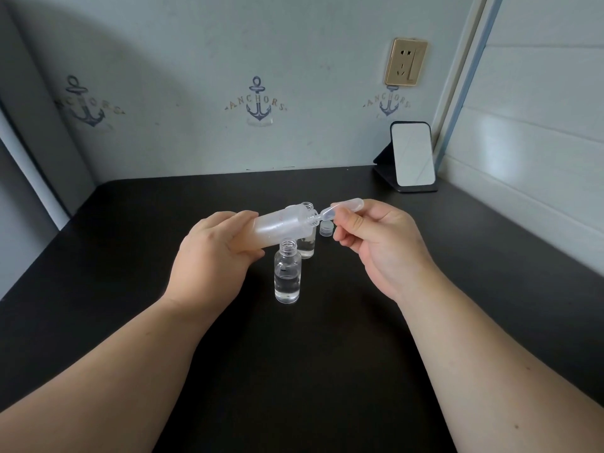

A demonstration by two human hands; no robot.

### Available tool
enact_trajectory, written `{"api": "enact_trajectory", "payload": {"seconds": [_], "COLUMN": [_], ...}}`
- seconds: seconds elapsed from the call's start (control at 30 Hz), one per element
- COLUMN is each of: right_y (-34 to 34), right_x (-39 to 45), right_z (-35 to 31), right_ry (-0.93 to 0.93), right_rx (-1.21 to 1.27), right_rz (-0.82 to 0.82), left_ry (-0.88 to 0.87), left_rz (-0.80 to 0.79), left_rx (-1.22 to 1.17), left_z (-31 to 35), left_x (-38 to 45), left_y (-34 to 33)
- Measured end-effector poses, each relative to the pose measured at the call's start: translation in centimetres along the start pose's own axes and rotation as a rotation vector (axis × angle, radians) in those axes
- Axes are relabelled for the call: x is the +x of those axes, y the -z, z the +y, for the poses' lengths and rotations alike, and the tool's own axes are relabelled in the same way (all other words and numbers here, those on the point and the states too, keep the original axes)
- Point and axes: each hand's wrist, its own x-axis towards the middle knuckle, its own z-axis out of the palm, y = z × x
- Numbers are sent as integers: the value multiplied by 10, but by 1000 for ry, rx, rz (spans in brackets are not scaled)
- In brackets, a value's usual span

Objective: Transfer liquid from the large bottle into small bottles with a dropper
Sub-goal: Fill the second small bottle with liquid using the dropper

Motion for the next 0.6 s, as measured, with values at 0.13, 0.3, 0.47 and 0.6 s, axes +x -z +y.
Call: {"api": "enact_trajectory", "payload": {"seconds": [0.13, 0.3, 0.47, 0.6], "right_y": [1, 1, 2, 3], "right_x": [0, 0, 0, 1], "right_z": [0, -1, -2, -3], "right_ry": [0, 3, 3, -9], "right_rx": [4, 16, 42, 70], "right_rz": [-3, 3, 10, 27], "left_ry": [-3, 3, 7, 16], "left_rz": [2, 4, 6, 4], "left_rx": [9, 13, 8, 11], "left_z": [0, 0, 0, 1], "left_x": [0, 0, -1, -1], "left_y": [1, 0, 1, 1]}}
